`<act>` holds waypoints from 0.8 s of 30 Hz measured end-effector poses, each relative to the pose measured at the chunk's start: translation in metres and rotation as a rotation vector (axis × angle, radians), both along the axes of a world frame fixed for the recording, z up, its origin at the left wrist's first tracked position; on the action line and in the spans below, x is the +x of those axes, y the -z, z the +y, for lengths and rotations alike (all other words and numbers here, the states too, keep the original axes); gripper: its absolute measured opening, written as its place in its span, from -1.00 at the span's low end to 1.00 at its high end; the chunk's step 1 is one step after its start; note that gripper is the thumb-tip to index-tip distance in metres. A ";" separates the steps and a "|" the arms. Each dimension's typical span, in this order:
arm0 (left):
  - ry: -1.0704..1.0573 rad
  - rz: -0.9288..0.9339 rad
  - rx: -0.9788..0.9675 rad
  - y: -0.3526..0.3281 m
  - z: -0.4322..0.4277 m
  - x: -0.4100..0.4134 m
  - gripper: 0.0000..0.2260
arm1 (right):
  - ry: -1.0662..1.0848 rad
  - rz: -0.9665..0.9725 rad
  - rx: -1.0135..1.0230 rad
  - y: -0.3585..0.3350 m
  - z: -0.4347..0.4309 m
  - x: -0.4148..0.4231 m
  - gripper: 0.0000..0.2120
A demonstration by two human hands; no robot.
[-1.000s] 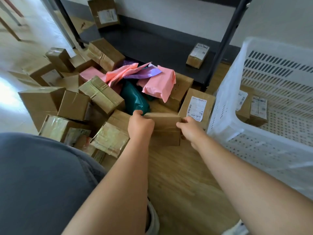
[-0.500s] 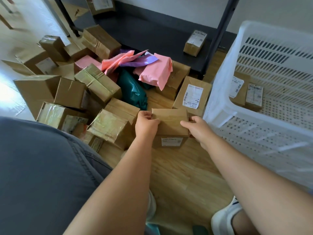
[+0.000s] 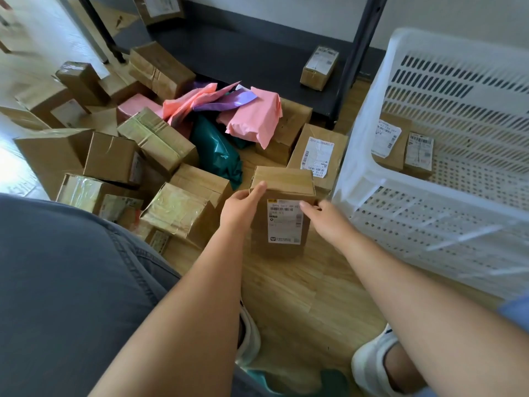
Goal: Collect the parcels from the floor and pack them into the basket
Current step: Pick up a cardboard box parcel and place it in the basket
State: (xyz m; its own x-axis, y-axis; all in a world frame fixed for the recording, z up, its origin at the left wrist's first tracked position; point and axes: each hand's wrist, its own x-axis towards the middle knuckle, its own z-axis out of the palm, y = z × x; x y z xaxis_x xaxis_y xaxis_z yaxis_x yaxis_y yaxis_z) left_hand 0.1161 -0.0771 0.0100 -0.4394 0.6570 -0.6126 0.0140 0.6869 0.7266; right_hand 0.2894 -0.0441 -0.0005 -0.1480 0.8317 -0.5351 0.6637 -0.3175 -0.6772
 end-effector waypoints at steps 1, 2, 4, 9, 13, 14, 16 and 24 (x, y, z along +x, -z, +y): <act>0.008 -0.010 0.000 -0.002 0.000 0.000 -0.29 | 0.022 -0.002 0.031 -0.003 0.000 -0.002 -0.55; 0.018 -0.017 0.008 -0.005 -0.001 0.000 -0.27 | 0.048 0.005 0.063 -0.006 -0.001 -0.005 -0.57; 0.030 -0.021 0.060 -0.010 -0.001 -0.003 -0.29 | 0.091 0.038 0.123 -0.013 -0.001 -0.011 -0.61; 0.031 -0.034 0.223 -0.019 0.009 -0.013 -0.40 | 0.078 0.119 0.262 -0.030 0.004 -0.027 -0.55; -0.072 -0.047 0.358 -0.044 0.017 -0.018 -0.58 | 0.024 0.134 0.343 -0.055 0.015 -0.034 -0.42; -0.107 -0.042 0.362 -0.052 0.020 -0.018 -0.55 | 0.022 0.155 0.348 -0.064 0.018 -0.036 -0.40; -0.164 -0.022 0.370 -0.073 0.025 -0.016 -0.45 | 0.036 0.211 0.366 -0.087 0.023 -0.040 -0.34; -0.131 0.330 0.637 -0.174 0.060 0.005 -0.40 | 0.118 0.417 0.505 -0.180 0.040 -0.022 -0.28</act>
State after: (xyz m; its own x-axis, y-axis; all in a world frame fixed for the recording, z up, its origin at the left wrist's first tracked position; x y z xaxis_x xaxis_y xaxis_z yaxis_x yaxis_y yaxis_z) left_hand 0.1209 -0.0166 0.1835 -0.6347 0.7712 0.0491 0.2483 0.1434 0.9580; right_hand 0.2674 -0.0036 0.1797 -0.1506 0.9886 0.0072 0.2940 0.0517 -0.9544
